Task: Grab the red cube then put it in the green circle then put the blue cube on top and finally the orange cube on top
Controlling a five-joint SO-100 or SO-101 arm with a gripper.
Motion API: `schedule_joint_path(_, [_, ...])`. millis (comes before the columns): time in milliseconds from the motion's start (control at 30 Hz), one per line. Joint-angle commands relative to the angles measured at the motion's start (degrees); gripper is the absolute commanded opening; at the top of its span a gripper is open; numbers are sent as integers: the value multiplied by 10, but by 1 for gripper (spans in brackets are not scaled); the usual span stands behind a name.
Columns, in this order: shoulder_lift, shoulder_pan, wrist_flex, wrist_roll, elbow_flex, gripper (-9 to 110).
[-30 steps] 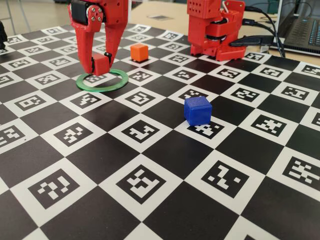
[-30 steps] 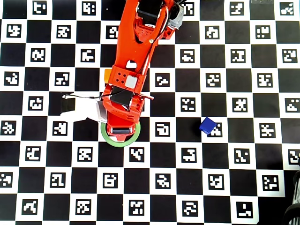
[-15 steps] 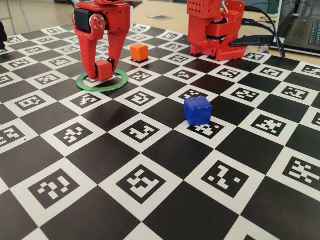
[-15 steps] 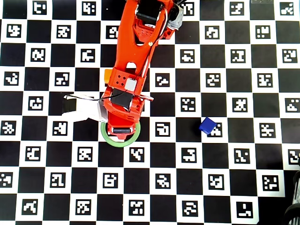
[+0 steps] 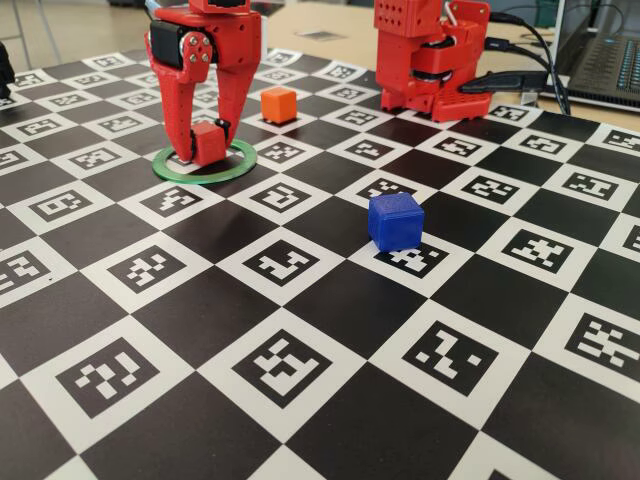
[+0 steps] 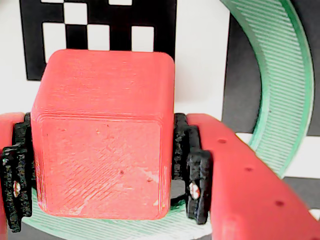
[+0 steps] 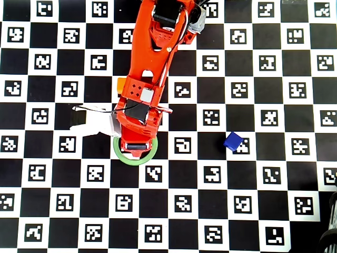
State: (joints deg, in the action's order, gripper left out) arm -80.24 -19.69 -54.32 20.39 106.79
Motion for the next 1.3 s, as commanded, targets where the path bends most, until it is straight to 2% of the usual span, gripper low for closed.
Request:
schedule_joint_path(0, [-18, 2, 11, -5, -2, 7])
schedule_joint_path(633, [-31, -4, 27, -23, 13, 9])
schedule_joint_path(900, [-35, -4, 28, -21, 18, 19])
schedule_joint_path(1100, [-44, -6, 34, -22, 26, 34])
schedule_joint_path(1267, [-55, -11, 42, -24, 38, 37])
